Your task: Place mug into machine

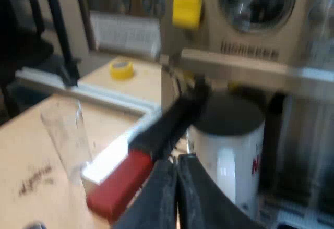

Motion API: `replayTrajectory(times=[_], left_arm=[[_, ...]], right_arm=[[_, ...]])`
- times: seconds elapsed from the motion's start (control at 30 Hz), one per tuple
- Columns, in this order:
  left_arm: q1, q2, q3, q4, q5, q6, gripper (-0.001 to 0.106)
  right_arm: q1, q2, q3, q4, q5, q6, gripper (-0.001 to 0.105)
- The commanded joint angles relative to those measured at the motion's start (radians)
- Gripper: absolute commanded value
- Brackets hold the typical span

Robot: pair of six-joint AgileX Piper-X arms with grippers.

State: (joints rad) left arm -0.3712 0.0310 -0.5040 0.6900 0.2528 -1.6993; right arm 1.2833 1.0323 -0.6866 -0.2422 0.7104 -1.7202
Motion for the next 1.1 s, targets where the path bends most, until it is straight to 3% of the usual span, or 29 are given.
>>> replayTrajectory(times=[0.03,0.23,0.53,1.1], left_arm=[[-0.004,0.003,-0.013,-0.006,0.060,-0.004,0.081],[-0.004,0.003,-0.012,-0.031,0.065,-0.004,0.081],[-0.004,0.003,-0.013,-0.067,0.066,-0.011,0.081],[-0.004,0.003,-0.013,-0.067,0.081,-0.025,0.081]], right_arm=[[-0.001,-0.001,-0.048,-0.009,0.020,-0.015,0.000],[-0.004,0.098,-0.158,-0.007,0.046,-0.078,0.000],[-0.059,0.259,-0.287,-0.007,0.053,-0.075,0.000],[-0.197,0.436,-0.437,-0.007,0.003,-0.072,0.000]])
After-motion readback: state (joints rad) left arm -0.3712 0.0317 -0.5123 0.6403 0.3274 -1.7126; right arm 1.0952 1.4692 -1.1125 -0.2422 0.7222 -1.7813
